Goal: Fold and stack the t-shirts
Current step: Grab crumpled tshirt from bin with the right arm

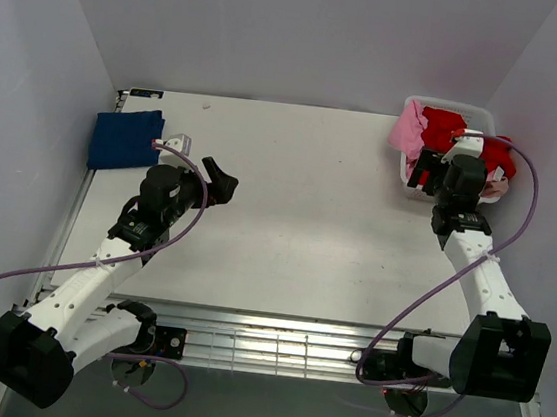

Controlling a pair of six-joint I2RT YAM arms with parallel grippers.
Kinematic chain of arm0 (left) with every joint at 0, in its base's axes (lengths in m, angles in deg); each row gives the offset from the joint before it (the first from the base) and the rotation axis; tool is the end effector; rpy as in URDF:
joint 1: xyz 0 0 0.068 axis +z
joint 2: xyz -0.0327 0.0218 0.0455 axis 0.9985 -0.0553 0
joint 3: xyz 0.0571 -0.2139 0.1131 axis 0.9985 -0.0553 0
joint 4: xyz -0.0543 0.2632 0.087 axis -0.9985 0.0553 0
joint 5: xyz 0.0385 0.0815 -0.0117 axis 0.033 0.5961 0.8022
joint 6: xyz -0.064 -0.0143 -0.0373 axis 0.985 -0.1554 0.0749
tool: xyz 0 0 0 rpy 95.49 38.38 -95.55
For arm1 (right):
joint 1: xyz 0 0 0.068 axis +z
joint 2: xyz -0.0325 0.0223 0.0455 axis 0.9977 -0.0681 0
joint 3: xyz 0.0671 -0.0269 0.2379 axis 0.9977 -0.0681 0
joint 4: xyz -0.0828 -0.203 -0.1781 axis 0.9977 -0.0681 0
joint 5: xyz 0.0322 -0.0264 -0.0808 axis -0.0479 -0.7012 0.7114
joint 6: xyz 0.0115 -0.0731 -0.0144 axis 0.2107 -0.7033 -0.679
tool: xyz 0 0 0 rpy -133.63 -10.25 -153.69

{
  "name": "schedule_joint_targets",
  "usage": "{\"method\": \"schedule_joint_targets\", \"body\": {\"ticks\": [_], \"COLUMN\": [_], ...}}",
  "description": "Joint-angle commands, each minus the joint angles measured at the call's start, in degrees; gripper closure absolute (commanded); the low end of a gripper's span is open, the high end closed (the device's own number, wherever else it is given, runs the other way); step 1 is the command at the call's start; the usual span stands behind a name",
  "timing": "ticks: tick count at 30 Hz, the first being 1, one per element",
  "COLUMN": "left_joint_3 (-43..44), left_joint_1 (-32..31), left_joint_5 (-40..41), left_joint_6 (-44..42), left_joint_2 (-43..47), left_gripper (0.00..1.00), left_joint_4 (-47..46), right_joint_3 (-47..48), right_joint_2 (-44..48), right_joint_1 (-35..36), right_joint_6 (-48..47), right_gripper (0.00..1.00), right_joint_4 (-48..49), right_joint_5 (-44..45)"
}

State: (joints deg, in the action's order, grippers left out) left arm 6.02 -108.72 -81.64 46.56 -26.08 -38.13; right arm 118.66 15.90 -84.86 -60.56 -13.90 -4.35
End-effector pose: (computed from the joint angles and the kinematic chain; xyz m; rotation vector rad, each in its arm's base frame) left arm 0.2648 -0.1052 0.2563 -0.1768 1.9345 -0.6100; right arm 0.3386 -0.0044 0.2783 0.1283 1.8203 -0.1403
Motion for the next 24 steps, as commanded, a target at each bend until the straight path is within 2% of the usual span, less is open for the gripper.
{"method": "schedule_joint_targets", "body": {"ticks": [1, 3, 5, 6, 8, 12, 20, 24], "left_joint_3": [1.52, 1.17, 0.82, 0.73, 0.55, 0.20, -0.41, -0.33], "left_joint_1": [-0.17, -0.17, -0.17, -0.08, -0.17, -0.08, -0.17, -0.08], "left_joint_5": [0.96, 1.14, 1.75, 1.93, 2.46, 3.16, 3.69, 4.04], "left_joint_6": [-0.74, -1.01, -1.10, -1.27, -1.36, -1.71, -1.89, -1.80], "left_joint_2": [0.47, 0.56, 0.73, 0.65, 0.65, 0.47, 0.47, 0.91], "left_gripper": [0.02, 0.02, 0.02, 0.02, 0.02, 0.02, 0.02, 0.02], "left_joint_4": [-0.34, -0.34, -0.43, -0.43, -0.43, -0.69, -1.04, -1.04], "right_joint_3": [4.06, 5.72, 7.39, 9.40, 11.44, 16.01, 17.68, 16.81], "right_joint_2": [-4.45, -8.21, -10.86, -13.49, -15.88, -21.76, -26.43, -27.14], "right_joint_1": [-0.18, -0.53, -0.53, -0.53, -0.53, -0.53, -2.29, -2.29], "right_joint_6": [-0.49, -0.75, -0.93, -0.84, -0.84, -2.59, -4.44, -3.48], "right_gripper": [0.10, 0.09, 0.01, 0.01, 0.07, 0.07, 0.07, 0.12], "right_joint_4": [2.59, 3.56, 3.74, 3.48, 2.95, -0.30, -1.53, -2.24], "right_joint_5": [6.25, 8.37, 8.81, 8.73, 9.25, 12.58, 19.27, 20.24]}}
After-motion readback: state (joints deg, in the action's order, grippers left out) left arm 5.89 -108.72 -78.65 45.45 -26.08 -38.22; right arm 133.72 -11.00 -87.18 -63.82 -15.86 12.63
